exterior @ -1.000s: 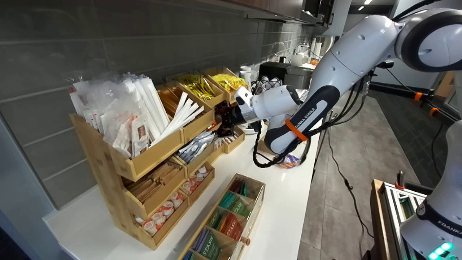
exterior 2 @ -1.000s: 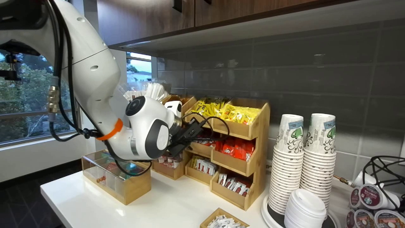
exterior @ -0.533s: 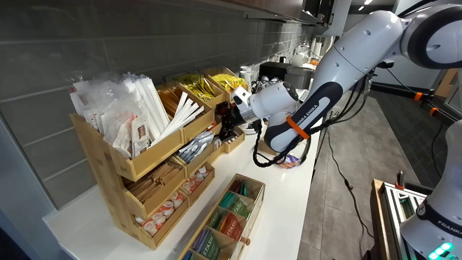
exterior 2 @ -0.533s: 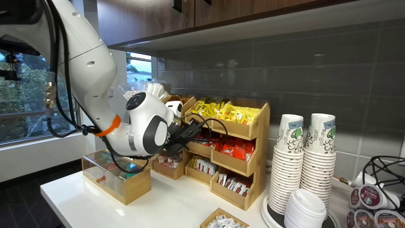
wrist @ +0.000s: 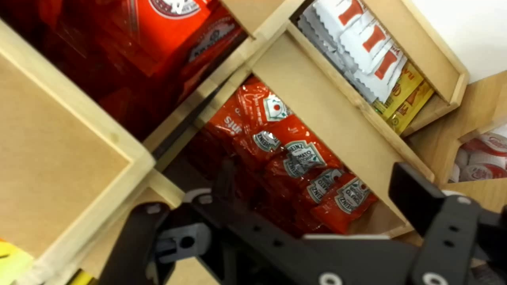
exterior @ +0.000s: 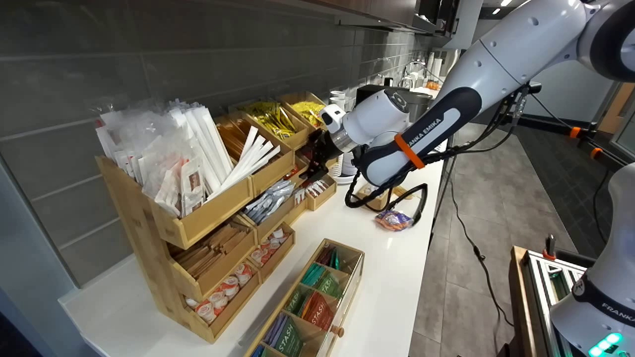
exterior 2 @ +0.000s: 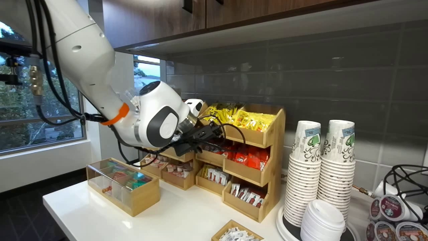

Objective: Put the orange packet in the second right middle shelf

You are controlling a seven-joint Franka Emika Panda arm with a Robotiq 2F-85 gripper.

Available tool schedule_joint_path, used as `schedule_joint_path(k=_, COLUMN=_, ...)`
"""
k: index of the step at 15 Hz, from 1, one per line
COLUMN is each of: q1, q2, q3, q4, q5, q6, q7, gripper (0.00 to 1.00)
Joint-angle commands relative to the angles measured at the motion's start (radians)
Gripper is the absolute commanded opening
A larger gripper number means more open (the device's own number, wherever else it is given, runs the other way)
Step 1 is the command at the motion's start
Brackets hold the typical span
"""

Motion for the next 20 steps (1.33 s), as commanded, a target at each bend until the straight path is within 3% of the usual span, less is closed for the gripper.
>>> schedule_joint_path(k=1, q1=0.04, q2=-0.052, q3=-0.028, q4=-0.022, q5=0.059, q6=-0.114, q7=0.066, gripper=1.0)
schedule_joint_path(k=7, q1=0.067, q2=-0.094, q3=-0.035, q4=-0.022, q5=0.089, q6=-0.31, q7=0.204, gripper=1.0)
schedule_joint_path(k=20, q1=0.169, q2=-0.25, q3=-0.16, q4=-0.128, q5=-0.009, q6=-0.476, q7=0.584, gripper=1.0)
